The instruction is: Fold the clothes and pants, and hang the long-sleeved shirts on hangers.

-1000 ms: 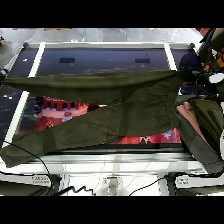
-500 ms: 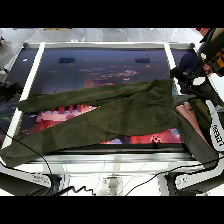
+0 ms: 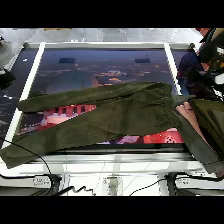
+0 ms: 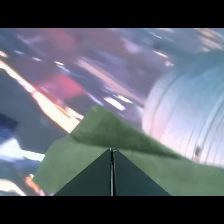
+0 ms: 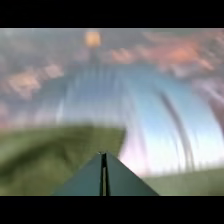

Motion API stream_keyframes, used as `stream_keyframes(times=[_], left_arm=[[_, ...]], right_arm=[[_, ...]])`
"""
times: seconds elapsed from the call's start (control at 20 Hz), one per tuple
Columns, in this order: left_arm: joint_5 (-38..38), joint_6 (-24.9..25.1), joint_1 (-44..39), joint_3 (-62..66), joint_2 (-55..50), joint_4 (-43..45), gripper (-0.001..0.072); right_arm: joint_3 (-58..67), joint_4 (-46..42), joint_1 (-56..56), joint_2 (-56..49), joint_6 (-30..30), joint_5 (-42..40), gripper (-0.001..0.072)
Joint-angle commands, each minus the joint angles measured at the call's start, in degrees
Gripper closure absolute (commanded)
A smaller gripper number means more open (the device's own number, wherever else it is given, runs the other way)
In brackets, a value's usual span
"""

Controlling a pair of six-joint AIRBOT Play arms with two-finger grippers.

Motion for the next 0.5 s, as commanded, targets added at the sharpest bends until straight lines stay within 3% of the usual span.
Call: stream_keyframes(times=[0.0, 0.1, 0.3, 0.35, 0.45], left_arm=[[-7.6, 6.1, -0.3, 0.0, 4.9, 0.0, 0.0677], [-11.9, 8.5, -0.3, -0.5, 5.7, -0.5, 0.0678], [-12.9, 10.9, -0.3, -9.1, 10.6, -5.2, 0.0678], [-12.2, 12.0, -0.2, -12.3, 12.9, -5.1, 0.0678], [-11.1, 12.4, 0.7, -18.0, 17.7, -5.1, 0.0678]], right_arm=[[-0.8, -5.5, -6.6, 4.1, 0.0, 27.8, 0.0685], [-5.8, -5.0, -10.9, 4.7, -0.9, 39.3, 0.0685], [-24.4, 3.8, -15.2, 10.5, -1.7, 36.1, 0.0681], [-27.7, 4.5, -15.2, 10.8, -1.5, 35.9, 0.0616], [-32.5, 6.8, -14.9, 10.7, -1.5, 35.4, 0.0249]])
